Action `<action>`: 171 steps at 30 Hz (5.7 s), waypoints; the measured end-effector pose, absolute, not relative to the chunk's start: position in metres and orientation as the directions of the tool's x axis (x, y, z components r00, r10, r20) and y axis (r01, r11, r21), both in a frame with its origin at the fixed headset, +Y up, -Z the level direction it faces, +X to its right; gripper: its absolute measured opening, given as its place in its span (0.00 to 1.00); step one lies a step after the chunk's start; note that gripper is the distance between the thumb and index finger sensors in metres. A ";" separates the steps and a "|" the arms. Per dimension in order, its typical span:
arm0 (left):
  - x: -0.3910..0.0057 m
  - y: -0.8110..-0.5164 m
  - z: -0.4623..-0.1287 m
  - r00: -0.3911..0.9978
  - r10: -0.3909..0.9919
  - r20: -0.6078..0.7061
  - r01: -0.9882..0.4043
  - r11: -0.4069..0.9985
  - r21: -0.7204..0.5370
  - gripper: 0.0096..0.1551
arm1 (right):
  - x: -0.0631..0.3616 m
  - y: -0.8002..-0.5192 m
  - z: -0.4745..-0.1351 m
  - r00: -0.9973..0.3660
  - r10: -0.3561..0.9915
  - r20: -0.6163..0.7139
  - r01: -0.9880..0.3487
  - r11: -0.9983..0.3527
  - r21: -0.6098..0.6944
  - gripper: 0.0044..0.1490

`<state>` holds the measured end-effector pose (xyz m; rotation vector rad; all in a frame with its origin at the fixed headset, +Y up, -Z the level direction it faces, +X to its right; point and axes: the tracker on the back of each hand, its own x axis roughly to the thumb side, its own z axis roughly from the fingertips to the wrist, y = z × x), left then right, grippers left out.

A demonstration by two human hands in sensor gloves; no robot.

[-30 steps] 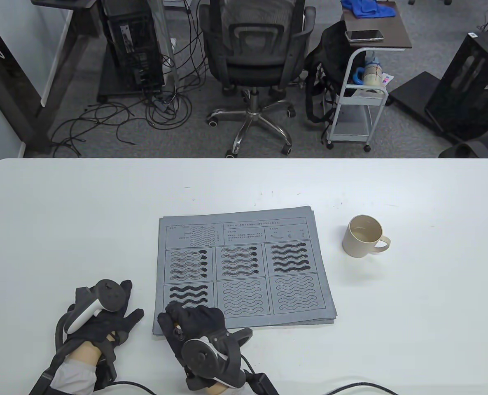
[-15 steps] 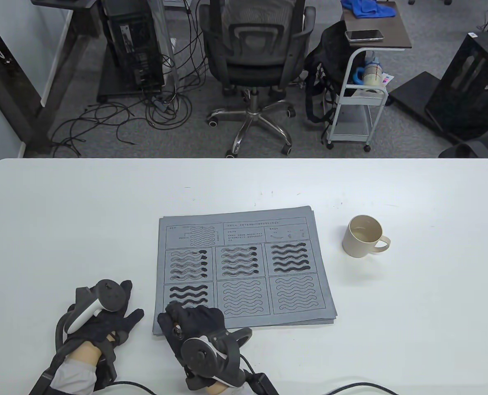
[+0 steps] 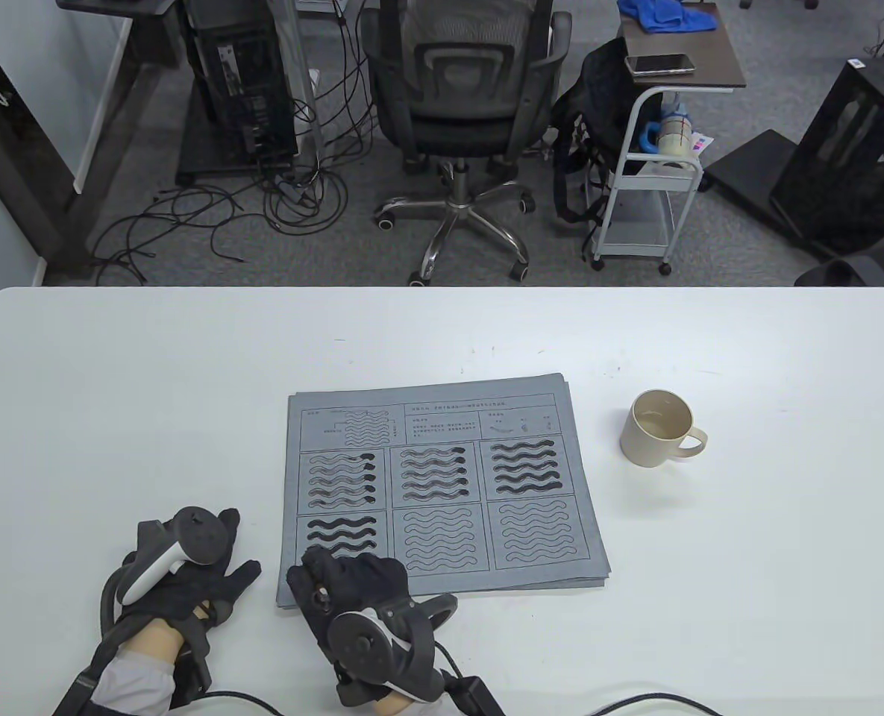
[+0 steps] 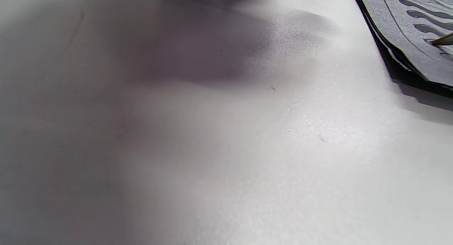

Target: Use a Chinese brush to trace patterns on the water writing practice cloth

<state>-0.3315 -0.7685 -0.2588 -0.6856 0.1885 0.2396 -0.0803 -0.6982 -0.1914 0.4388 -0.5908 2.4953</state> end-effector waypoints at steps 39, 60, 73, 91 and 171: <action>-0.332 -0.769 -0.258 0.955 0.153 -0.253 -0.280 0.742 -0.609 0.47 | -0.078 -0.698 -0.192 -0.823 0.409 0.394 -0.547 -0.756 -0.360 0.26; -0.332 -0.769 -0.258 0.955 0.152 -0.254 -0.280 0.741 -0.610 0.47 | -0.077 -0.698 -0.192 -0.834 0.397 0.383 -0.534 -0.752 -0.385 0.26; -0.332 -0.769 -0.258 0.955 0.152 -0.254 -0.280 0.741 -0.610 0.47 | -0.075 -0.697 -0.192 -0.843 0.385 0.376 -0.523 -0.750 -0.404 0.26; -0.332 -0.769 -0.258 0.955 0.152 -0.254 -0.280 0.741 -0.610 0.47 | -0.075 -0.696 -0.191 -0.859 0.355 0.368 -0.496 -0.754 -0.430 0.26; -0.332 -0.770 -0.258 0.956 0.139 -0.260 -0.276 0.730 -0.625 0.47 | -0.063 -0.691 -0.193 -0.907 0.319 0.277 -0.420 -0.748 -0.514 0.27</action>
